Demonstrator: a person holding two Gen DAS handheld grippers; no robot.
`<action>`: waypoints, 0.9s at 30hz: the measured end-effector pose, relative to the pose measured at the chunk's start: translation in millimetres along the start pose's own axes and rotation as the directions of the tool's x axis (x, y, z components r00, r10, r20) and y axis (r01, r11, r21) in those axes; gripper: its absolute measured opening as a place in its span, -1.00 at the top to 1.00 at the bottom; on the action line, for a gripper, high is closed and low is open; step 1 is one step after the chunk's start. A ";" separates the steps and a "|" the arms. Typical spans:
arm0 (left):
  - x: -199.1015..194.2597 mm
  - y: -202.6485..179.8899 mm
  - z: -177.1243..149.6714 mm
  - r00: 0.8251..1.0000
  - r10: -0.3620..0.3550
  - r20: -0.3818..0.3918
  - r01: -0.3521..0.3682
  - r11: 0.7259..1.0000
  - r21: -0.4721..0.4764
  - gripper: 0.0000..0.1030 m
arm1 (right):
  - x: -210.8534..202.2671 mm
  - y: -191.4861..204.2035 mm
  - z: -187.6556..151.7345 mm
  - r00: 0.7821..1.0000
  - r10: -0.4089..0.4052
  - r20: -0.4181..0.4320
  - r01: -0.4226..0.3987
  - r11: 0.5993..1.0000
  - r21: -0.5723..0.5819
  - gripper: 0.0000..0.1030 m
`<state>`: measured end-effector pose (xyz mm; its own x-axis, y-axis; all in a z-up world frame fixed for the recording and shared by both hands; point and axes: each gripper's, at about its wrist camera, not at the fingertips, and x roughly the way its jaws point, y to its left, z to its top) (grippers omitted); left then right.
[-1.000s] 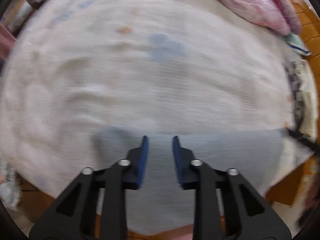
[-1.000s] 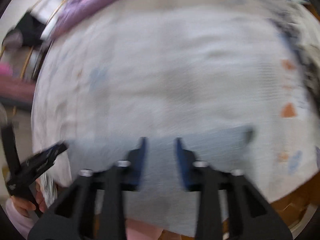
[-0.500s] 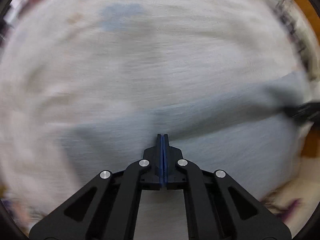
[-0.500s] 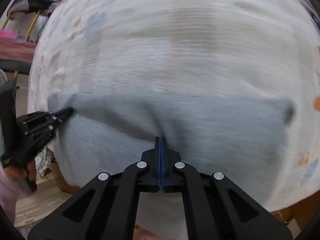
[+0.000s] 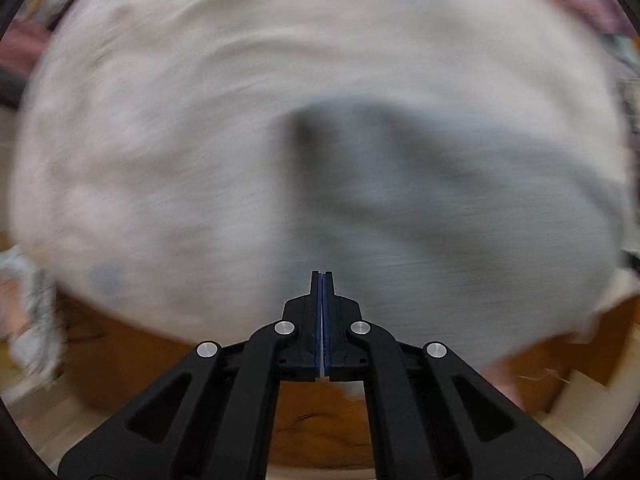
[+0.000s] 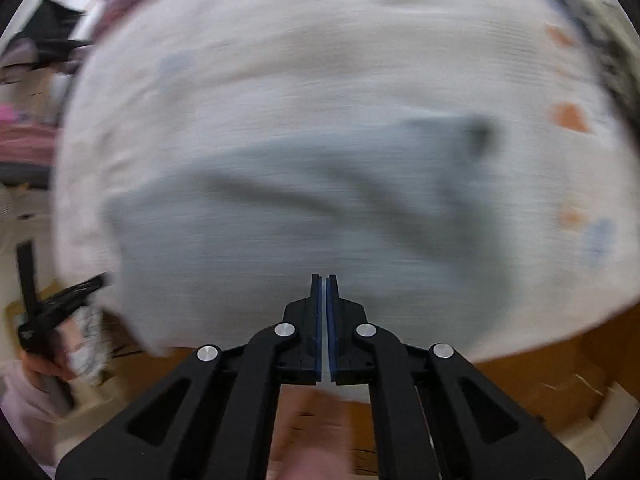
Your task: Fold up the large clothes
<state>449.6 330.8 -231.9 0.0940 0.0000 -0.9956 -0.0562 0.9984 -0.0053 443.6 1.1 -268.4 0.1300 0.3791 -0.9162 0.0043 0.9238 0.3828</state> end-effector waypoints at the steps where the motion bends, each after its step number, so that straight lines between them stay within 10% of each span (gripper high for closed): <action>1: 0.7 -17.1 1.2 0.999 -0.046 0.010 0.046 0.999 0.020 0.99 | 8.5 11.4 0.6 1.000 0.019 -0.010 -0.019 1.000 -0.018 0.96; 3: 15.3 -65.5 3.4 0.988 -0.153 0.007 0.152 0.986 0.064 0.99 | 38.8 35.0 -1.0 0.999 0.027 -0.046 -0.030 0.997 -0.064 0.95; 9: 64.8 -124.0 -17.6 0.995 0.060 0.079 -0.079 0.961 0.264 0.99 | 77.4 8.3 -27.2 0.989 0.117 -0.084 -0.119 0.993 -0.008 1.00; 13: 61.0 -98.1 -34.0 0.999 -0.039 0.037 0.027 0.960 0.280 0.96 | 77.0 1.0 -54.0 0.985 -0.087 -0.146 0.071 0.991 -0.113 1.00; 17: 57.6 -51.7 -44.4 1.000 0.011 0.017 -0.015 0.976 0.218 0.95 | 67.3 -70.5 -74.4 0.967 -0.183 -0.175 0.196 0.979 0.059 1.00; 20: 62.4 -33.9 -41.6 1.000 0.016 -0.010 -0.014 0.990 0.139 0.96 | 63.8 -117.6 -83.4 0.979 -0.055 -0.195 0.107 0.958 0.265 1.00; 24: 60.3 -42.3 -44.7 0.997 0.075 -0.018 -0.071 0.982 0.177 0.96 | 39.4 -103.5 -83.7 0.944 -0.263 -0.199 0.292 0.947 0.136 0.89; 27: 54.0 -24.7 -38.9 0.987 0.152 -0.058 -0.141 0.977 0.162 0.96 | 12.3 -108.8 -90.5 0.967 -0.194 -0.165 0.227 0.949 0.217 0.89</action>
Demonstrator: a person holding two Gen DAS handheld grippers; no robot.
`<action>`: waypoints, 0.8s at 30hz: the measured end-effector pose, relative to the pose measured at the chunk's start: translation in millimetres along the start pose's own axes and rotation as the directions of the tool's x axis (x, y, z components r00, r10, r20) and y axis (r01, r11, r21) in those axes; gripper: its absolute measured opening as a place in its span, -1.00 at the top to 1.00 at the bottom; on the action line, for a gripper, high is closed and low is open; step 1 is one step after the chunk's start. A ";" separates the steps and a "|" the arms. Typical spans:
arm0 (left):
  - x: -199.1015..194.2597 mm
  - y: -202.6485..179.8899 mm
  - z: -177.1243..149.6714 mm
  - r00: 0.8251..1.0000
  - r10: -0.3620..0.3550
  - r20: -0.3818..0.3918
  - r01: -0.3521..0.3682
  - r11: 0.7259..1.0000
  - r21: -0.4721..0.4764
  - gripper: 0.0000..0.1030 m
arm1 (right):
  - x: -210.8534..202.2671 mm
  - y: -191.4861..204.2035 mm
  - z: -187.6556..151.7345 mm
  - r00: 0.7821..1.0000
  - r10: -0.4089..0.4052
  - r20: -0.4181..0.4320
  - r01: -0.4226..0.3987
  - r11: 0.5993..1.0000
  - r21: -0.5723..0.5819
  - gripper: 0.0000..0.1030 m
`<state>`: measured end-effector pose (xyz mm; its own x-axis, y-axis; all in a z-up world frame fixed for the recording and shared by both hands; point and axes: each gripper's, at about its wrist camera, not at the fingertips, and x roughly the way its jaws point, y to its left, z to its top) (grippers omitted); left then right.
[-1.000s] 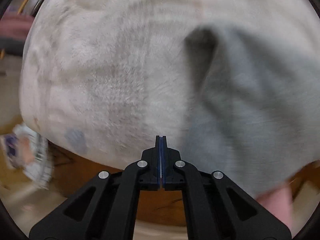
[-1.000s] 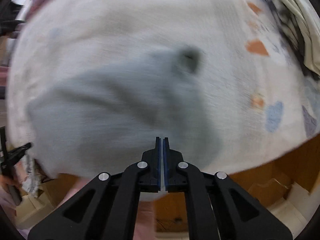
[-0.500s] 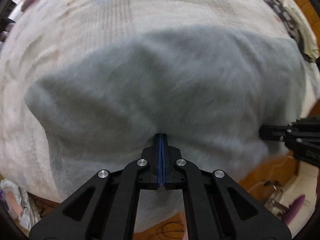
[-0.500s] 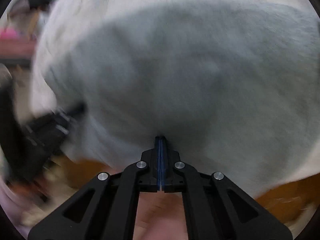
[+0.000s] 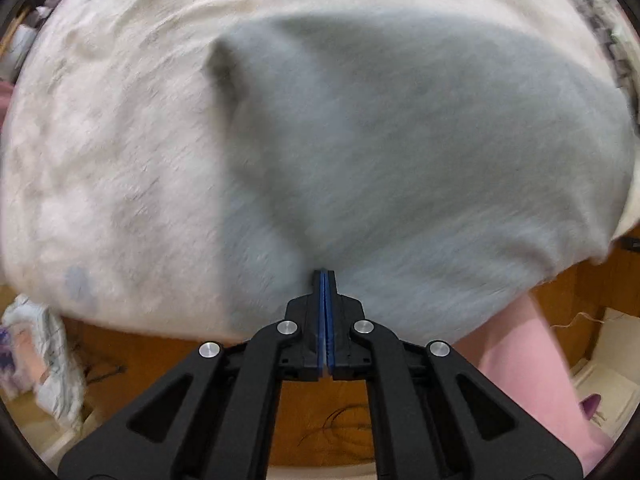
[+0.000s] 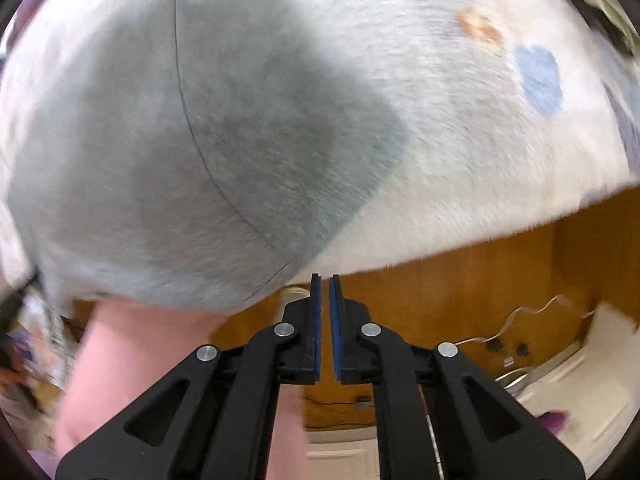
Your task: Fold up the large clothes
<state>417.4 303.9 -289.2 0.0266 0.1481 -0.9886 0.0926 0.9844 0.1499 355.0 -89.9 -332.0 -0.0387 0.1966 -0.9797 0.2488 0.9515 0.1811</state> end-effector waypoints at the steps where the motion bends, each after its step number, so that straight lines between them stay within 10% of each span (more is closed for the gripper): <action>1: -0.3 3.2 -3.0 1.000 -0.001 -0.021 0.000 1.000 -0.029 0.96 | -9.6 -3.6 -1.9 1.000 0.013 0.019 -0.014 1.000 0.028 0.89; 6: 3.4 -0.7 -5.9 0.999 0.008 -0.042 -0.009 0.999 -0.037 0.94 | -24.9 -15.8 5.3 0.973 0.221 0.070 -0.231 0.950 0.212 0.89; 14: 16.4 -21.4 10.3 0.995 -0.012 -0.102 -0.010 0.978 -0.208 0.91 | -8.4 8.0 40.1 0.976 0.217 -0.019 -0.205 0.943 0.263 0.88; 16: -5.0 -27.1 0.2 0.996 -0.034 -0.084 0.014 0.971 -0.238 0.52 | -23.4 0.9 45.9 0.976 0.216 -0.021 -0.203 0.943 0.262 0.46; 18: -26.0 -33.4 11.0 0.998 -0.035 -0.061 0.018 0.966 -0.259 0.14 | -39.3 -14.5 46.7 0.975 0.223 0.000 -0.213 0.934 0.287 -0.49; 24: -58.0 -51.5 54.1 0.998 -0.062 0.002 0.061 0.971 -0.232 -0.09 | -53.1 -38.6 76.1 0.967 0.252 0.031 -0.245 0.891 0.382 -0.61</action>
<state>465.0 239.4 -238.9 0.0224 0.0867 -0.9960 -0.1391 0.9868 0.0828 421.1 -155.1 -293.5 0.0556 0.4229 -0.9045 0.6012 0.7091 0.3685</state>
